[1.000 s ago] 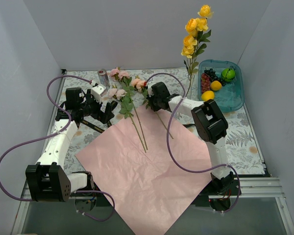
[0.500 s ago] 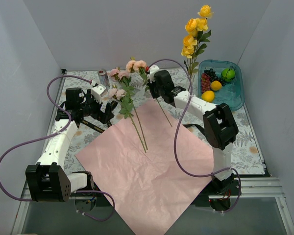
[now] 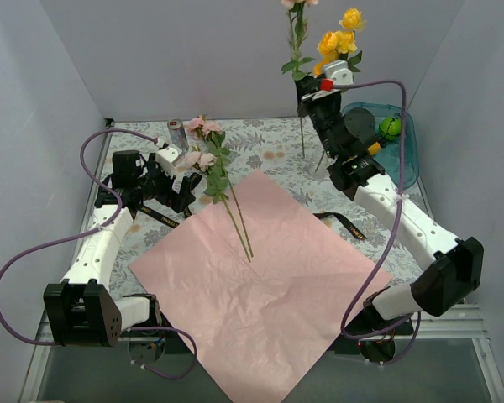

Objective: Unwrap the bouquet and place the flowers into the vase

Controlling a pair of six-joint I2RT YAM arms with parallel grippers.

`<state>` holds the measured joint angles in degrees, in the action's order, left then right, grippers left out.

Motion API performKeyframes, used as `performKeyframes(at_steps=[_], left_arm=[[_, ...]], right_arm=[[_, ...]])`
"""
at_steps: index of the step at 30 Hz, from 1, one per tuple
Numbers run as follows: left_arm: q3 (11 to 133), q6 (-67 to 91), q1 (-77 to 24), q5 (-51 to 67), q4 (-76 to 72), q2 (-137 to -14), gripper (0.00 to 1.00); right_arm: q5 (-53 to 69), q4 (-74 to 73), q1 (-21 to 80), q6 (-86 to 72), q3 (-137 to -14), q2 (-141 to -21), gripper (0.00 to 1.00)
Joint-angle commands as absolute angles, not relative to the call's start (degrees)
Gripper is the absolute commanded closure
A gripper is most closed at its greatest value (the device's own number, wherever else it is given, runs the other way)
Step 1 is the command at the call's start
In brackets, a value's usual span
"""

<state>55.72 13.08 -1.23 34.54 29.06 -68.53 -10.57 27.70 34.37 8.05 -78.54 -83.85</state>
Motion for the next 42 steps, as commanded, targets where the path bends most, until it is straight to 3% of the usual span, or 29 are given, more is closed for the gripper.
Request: performKeyframes(at_steps=[1,9,13,18,42], left_arm=[[56.16,12.83,-1.14,34.1,28.21,-66.88,0.02],[55.8,13.62,-1.14,34.89,27.25,-66.88,0.02],[57.74,14.41,-1.14,35.94,27.51,-67.76,0.02],[58.45,13.71,-1.14,36.12,27.68,-68.9,0.02],[61.0,11.87,-1.14,39.02,29.97,-73.74,0.02]], right_arm=[[-12.74,44.03,32.17,16.5,-79.45,-81.39,0.99],[-8.2,71.17,25.25,21.98,-66.72,-80.24,0.99],[-6.68,72.86,19.26,11.18,-64.78,-80.59,0.99],[-4.14,75.41,16.44,11.25,-63.37,-81.12,0.99],[1.48,85.6,13.89,2.9,-65.03,-90.78,0.99]])
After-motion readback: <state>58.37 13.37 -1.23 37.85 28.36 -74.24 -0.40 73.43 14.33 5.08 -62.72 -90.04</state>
